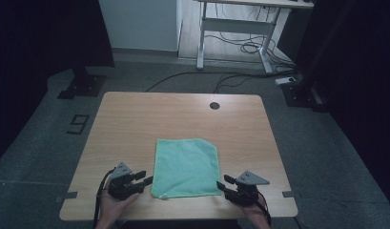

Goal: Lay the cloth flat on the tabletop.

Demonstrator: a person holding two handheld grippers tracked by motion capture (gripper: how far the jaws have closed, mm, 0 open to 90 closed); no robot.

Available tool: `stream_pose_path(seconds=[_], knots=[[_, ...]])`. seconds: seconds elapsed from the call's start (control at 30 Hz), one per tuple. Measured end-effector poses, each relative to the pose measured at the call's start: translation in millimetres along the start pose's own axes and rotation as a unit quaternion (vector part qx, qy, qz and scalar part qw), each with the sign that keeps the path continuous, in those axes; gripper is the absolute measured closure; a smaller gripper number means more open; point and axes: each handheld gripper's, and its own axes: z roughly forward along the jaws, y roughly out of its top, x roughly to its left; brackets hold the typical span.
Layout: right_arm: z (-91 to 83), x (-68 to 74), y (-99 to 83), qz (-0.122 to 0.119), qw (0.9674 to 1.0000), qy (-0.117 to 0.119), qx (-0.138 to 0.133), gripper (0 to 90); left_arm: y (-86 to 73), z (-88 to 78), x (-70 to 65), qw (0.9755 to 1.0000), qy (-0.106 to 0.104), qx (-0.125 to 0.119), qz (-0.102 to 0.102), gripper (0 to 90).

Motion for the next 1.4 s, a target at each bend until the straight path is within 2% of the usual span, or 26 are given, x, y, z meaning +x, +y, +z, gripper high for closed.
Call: stream_pose_path(seconds=[0.1,0.2,0.33,0.53,0.67,0.77,0.93,1.13,1.4], knots=[[4.9,-5.0,5.5,0.003,1.0,-0.005,0.003,52.9,11.8,15.8,-2.7,0.9999,0.001,0.007,0.012,55.5],[20.6,-11.2,12.8,0.007,0.9998,-0.001,0.017,51.9,23.9,37.4,-0.7,0.9996,-0.003,0.019,0.02,55.1],[46.5,-16.6,21.3,0.003,0.9993,0.003,0.036,51.0,36.1,66.5,5.0,0.999,0.005,0.037,0.026,54.5],[78.2,-21.5,32.3,-0.006,0.9982,-0.013,0.059,49.6,44.5,95.5,15.7,0.9975,0.029,0.055,0.034,53.1],[90.5,-19.7,34.5,-0.012,0.9974,-0.016,0.07,49.6,43.5,108.0,20.3,0.9968,0.028,0.072,0.021,52.8],[95.8,-17.8,31.5,-0.017,0.9957,-0.02,0.089,49.2,41.3,112.4,19.4,0.9956,0.035,0.082,0.028,52.7],[98.0,-19.5,29.2,-0.017,0.9938,-0.028,0.106,49.1,39.8,110.9,19.9,0.9952,0.035,0.084,0.036,52.3],[95.5,-15.4,25.5,-0.022,0.9942,-0.028,0.101,50.3,34.0,105.2,17.0,0.9947,0.034,0.084,0.05,52.2],[82.0,-3.5,13.8,-0.031,0.9952,-0.012,0.092,52.3,24.8,96.5,13.2,0.9952,0.029,0.077,0.053,51.8]])
